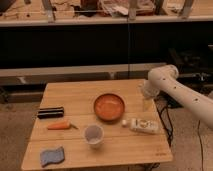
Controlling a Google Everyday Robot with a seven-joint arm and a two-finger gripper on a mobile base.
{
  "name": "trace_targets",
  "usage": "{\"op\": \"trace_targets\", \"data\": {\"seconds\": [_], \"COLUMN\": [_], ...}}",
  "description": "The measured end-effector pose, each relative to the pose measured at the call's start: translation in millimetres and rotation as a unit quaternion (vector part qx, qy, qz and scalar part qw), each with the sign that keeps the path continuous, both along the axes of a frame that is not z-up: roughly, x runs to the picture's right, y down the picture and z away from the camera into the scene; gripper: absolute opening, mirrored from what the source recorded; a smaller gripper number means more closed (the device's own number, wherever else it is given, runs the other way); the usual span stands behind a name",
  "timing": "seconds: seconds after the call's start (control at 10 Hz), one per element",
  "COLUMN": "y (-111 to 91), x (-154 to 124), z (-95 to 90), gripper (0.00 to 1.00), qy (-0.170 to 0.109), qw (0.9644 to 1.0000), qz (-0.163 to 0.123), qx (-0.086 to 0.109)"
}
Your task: Push the ceramic bowl across the table
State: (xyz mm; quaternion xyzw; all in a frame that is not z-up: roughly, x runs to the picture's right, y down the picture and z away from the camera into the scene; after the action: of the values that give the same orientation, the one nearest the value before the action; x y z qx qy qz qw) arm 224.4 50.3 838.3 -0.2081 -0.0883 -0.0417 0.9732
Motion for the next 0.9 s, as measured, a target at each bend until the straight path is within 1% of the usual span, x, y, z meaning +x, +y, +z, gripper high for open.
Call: {"op": "trace_targets", "data": {"seconds": [0.9], "y": [3.9], "x": [-6.6], "z": [9.7], "gripper": [0.8], "qy": [-0.004], "qw": [0.9998], "qz": [-0.013], "qx": [0.011]}}
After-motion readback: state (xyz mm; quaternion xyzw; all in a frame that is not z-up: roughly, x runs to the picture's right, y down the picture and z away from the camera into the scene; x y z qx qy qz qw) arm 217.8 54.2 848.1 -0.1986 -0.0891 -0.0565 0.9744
